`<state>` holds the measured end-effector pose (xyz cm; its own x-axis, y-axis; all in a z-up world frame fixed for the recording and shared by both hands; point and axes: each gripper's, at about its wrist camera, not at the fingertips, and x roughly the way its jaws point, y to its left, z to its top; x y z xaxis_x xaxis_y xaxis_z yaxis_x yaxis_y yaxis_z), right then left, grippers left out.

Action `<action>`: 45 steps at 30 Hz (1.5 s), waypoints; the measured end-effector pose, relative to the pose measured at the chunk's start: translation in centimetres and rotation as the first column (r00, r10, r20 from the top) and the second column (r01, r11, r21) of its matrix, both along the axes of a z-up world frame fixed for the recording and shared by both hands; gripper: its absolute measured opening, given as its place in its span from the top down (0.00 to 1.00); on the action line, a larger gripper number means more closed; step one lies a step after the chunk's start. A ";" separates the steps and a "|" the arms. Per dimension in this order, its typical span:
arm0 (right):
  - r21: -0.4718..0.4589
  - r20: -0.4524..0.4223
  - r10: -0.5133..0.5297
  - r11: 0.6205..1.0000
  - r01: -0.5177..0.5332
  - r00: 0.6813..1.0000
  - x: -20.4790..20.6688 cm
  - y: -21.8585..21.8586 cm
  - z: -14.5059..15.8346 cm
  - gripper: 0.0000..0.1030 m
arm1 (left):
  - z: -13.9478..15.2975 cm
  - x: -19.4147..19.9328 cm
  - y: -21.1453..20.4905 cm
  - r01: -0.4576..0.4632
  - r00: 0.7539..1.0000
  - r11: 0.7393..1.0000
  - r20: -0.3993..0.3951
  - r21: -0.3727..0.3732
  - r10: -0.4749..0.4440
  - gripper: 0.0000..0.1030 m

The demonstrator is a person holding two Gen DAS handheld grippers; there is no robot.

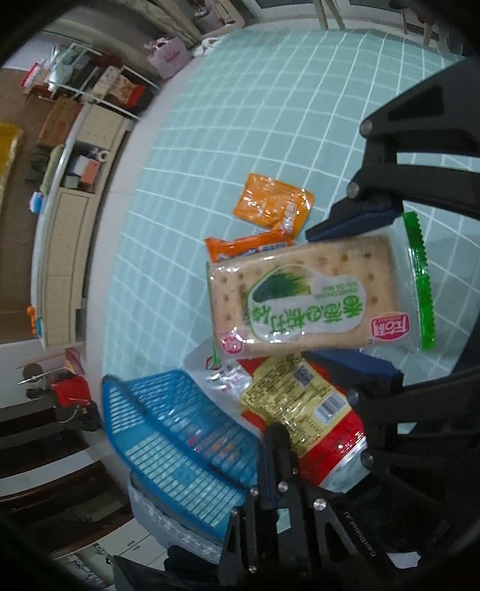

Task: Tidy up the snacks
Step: 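Lift both packs and carry them over the blue basket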

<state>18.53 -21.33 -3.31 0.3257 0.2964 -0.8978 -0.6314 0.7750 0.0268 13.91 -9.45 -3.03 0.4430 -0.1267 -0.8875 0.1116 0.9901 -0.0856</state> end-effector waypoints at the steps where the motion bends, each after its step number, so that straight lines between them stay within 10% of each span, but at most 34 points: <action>1: 0.003 0.010 -0.001 1.000 0.001 1.000 -0.5 0.2 0.8 0.42 | 0.6 -0.5 0.5 -0.001 1.000 1.000 0.010 0.000 0.001 1.00; 25: 0.053 0.103 -0.009 0.999 0.004 0.995 -5.8 9.6 7.1 0.42 | 8.9 -6.8 13.2 -0.075 0.986 0.994 0.153 0.078 0.062 1.00; 45: -0.061 0.033 0.028 0.998 -0.026 0.999 -0.4 20.1 3.3 0.42 | 6.0 -2.1 21.8 -0.188 0.977 0.981 0.112 0.052 0.182 1.00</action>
<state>18.17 -1.23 0.03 0.3485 0.2512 -0.9030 -0.6518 0.7573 -0.0408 11.82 12.33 3.02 0.5455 0.0203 -0.8378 -0.0688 0.9974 -0.0207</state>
